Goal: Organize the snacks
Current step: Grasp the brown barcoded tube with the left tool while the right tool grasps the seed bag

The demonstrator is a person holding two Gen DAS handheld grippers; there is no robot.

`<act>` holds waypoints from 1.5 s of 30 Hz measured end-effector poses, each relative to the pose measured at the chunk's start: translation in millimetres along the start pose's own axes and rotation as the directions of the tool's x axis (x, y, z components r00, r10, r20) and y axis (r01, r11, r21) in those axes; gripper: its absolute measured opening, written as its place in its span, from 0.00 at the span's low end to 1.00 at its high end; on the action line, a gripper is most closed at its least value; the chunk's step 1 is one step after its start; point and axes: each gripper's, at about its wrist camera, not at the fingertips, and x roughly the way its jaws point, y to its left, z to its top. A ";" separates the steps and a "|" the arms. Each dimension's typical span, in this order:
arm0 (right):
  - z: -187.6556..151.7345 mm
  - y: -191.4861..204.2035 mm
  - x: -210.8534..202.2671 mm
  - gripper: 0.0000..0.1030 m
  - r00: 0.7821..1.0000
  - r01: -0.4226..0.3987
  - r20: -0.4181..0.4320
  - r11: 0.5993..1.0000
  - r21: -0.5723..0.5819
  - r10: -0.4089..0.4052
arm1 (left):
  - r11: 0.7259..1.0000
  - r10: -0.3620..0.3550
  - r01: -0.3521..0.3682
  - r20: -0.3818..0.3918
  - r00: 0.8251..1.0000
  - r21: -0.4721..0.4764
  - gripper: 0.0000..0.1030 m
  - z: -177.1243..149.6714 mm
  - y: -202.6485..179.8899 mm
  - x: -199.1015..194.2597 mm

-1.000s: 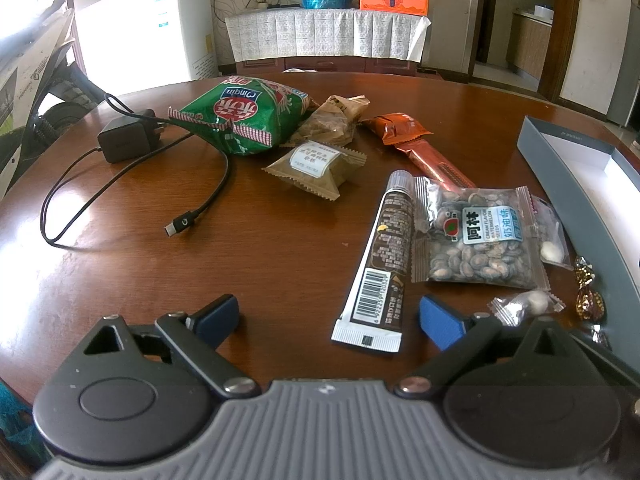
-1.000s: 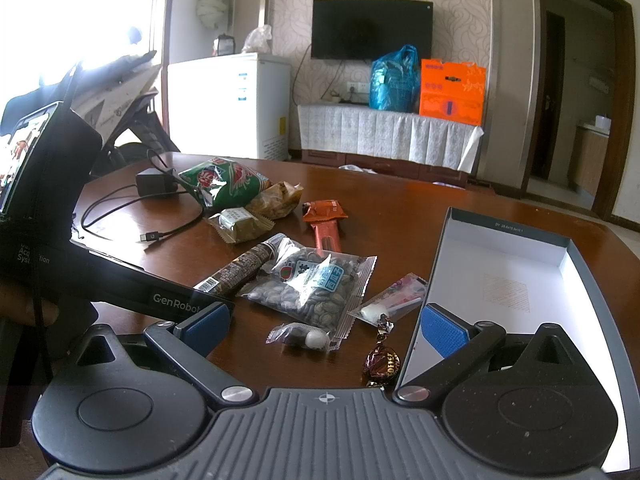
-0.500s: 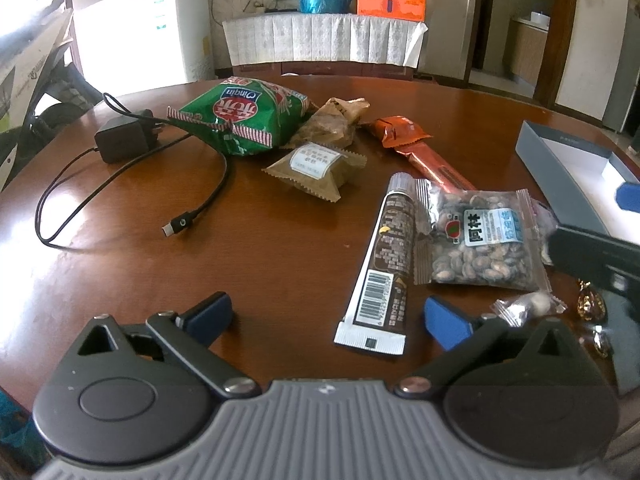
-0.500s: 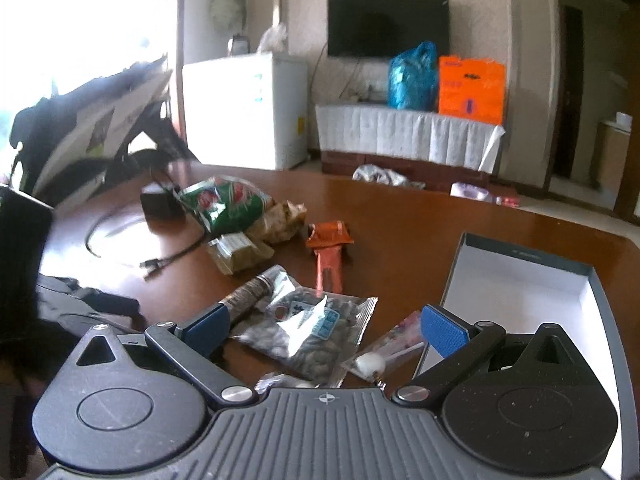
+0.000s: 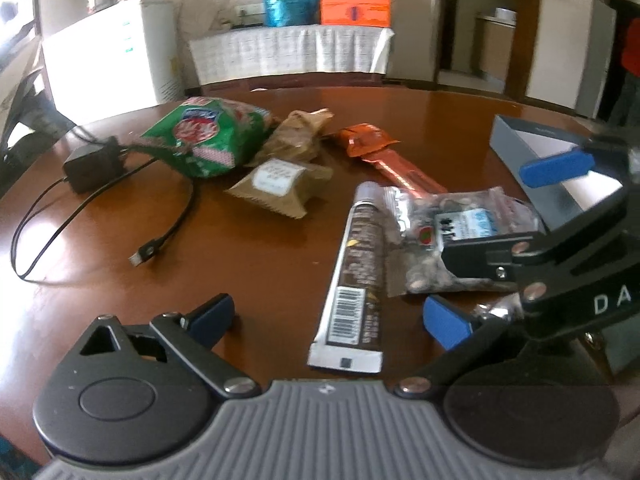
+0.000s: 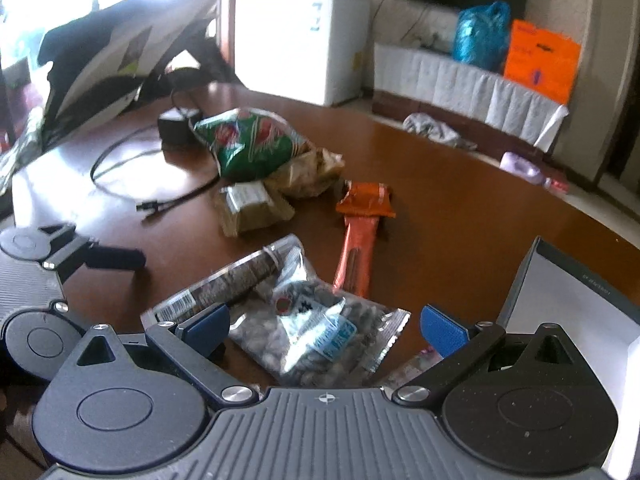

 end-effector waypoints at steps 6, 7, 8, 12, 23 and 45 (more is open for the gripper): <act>9.7 -13.7 12.8 1.00 0.994 -0.052 -0.101 0.993 -0.106 0.041 | 0.998 -0.056 0.056 0.023 0.998 0.008 0.83 0.9 4.1 -1.9; 11.2 -14.3 14.7 1.00 0.992 -0.069 -0.112 0.990 -0.120 0.055 | 0.998 -0.055 0.054 0.031 0.998 0.013 0.81 1.1 5.0 -2.1; 12.3 -13.9 15.8 1.00 0.990 -0.083 -0.121 0.986 -0.142 0.066 | 0.998 -0.055 0.055 0.038 0.998 0.002 0.73 1.4 7.3 -3.1; 8.2 -3.9 16.7 1.00 0.990 -0.082 -0.131 0.964 -0.254 0.049 | 0.998 -0.058 0.060 0.054 0.997 -0.029 0.50 3.4 16.7 -6.3; 9.5 11.1 30.8 1.00 0.991 -0.082 -0.121 0.954 -0.288 0.049 | 0.994 -0.110 0.109 0.061 0.992 0.027 0.26 4.9 9.3 -8.6; -3.8 6.2 8.7 0.61 0.999 -0.020 -0.043 1.000 -0.002 0.020 | 0.997 -0.061 0.055 0.097 0.993 0.061 0.25 4.1 4.5 -6.0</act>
